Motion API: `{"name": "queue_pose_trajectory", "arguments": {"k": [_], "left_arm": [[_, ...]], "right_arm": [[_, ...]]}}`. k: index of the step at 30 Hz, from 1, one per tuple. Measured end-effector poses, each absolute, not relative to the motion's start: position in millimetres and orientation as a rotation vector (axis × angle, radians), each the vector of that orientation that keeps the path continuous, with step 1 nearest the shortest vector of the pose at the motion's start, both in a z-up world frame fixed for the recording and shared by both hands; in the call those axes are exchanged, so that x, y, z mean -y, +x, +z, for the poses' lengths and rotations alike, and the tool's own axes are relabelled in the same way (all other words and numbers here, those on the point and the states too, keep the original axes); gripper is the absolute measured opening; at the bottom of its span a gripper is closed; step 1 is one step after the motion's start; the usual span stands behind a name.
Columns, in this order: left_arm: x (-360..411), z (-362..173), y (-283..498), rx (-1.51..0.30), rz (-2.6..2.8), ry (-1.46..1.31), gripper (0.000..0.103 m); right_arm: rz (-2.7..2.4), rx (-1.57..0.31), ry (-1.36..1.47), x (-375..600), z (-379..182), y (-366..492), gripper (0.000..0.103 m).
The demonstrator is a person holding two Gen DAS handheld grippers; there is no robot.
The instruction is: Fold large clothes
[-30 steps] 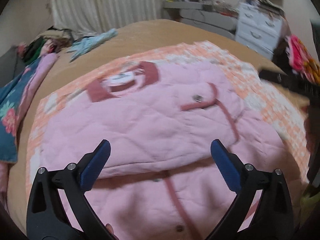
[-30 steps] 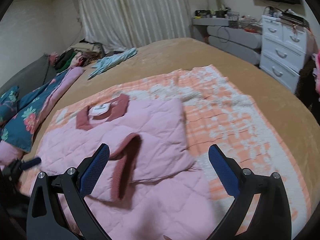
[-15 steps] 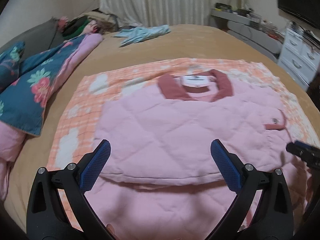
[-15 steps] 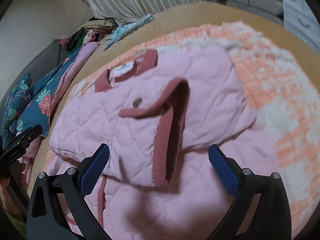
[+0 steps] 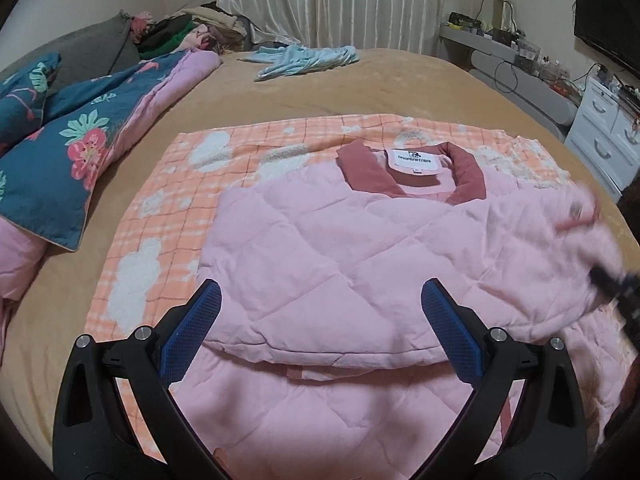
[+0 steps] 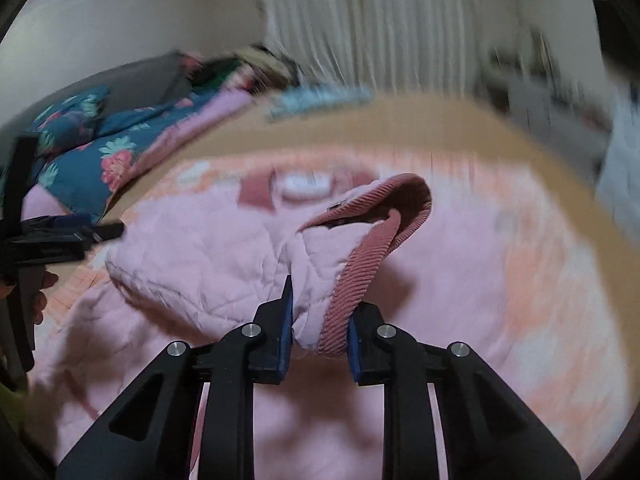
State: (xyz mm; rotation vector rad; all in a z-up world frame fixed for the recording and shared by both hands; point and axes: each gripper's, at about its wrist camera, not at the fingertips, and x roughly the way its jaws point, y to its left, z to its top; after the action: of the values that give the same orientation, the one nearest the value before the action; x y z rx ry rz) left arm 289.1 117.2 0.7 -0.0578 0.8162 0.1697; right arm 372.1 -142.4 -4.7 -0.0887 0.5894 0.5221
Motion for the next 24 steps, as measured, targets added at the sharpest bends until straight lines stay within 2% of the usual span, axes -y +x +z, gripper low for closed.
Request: {"name": "queue_pose_trajectory", "arguments": {"k": [3,10,19,22,24], "left_arm": [[-116.5,1.0,295.3,-0.816,0.168,-0.071,0.094],[-107.1,-12.6,313.4,-0.851,0.167,-0.069,0.094],[-90.3,-18.7,325.5,-0.862,0.139,-0.068,0.094],[-85.0,-19.5,328.3,-0.863,0.128,-0.067,0.094],[-82.1,-21.0,330.6,-0.867,0.121,-0.067,0.094]], "right_arm": [[0.519,-0.51,-0.1,147.8,7.5,378.5,0.02],[0.459,-0.659,-0.031,161.3,-34.0,414.6,0.02],[0.414,-0.802,0.031,165.1,-61.7,427.9,0.022],[0.405,-0.817,0.033,165.5,-63.1,428.8,0.025],[0.397,-0.832,0.031,165.5,-64.8,430.4,0.03]]}}
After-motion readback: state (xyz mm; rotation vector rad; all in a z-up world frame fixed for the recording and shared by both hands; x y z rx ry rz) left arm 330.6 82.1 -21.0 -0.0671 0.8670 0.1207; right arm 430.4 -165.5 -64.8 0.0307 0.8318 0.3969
